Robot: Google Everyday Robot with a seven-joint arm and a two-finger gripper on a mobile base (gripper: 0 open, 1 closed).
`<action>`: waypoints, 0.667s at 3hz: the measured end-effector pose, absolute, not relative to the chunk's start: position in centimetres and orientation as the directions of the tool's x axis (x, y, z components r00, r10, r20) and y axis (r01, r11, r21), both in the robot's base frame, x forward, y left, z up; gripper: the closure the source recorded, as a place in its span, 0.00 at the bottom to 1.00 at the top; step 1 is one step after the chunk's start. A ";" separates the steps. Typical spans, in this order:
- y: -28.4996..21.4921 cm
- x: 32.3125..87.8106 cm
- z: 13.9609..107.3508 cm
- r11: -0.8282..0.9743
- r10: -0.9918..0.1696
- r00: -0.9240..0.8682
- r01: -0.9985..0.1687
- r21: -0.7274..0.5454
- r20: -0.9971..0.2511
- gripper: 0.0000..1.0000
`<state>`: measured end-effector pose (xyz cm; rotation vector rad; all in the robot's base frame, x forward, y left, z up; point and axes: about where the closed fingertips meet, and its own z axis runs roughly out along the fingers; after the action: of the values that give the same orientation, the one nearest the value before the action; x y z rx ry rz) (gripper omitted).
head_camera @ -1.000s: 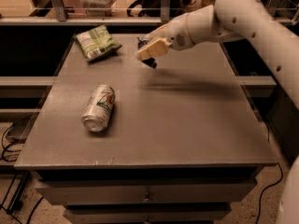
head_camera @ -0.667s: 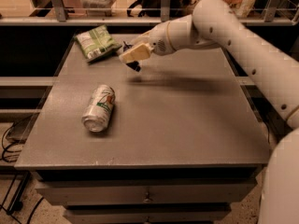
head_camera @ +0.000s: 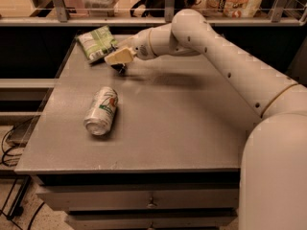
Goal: Move rxbar blueberry near green jalapeno chip bag
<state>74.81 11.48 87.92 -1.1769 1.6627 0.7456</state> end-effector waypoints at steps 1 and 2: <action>12.9 77.1 87.6 0.384 -0.334 -0.115 -0.923 -0.024 -0.935 0.10; 13.4 79.2 88.9 0.402 -0.290 -0.105 -0.915 -0.022 -0.951 0.00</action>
Offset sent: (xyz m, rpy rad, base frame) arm 0.0688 0.0188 0.0260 0.1285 -0.0365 -0.0799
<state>79.17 13.45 88.88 -1.0832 1.6304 0.7608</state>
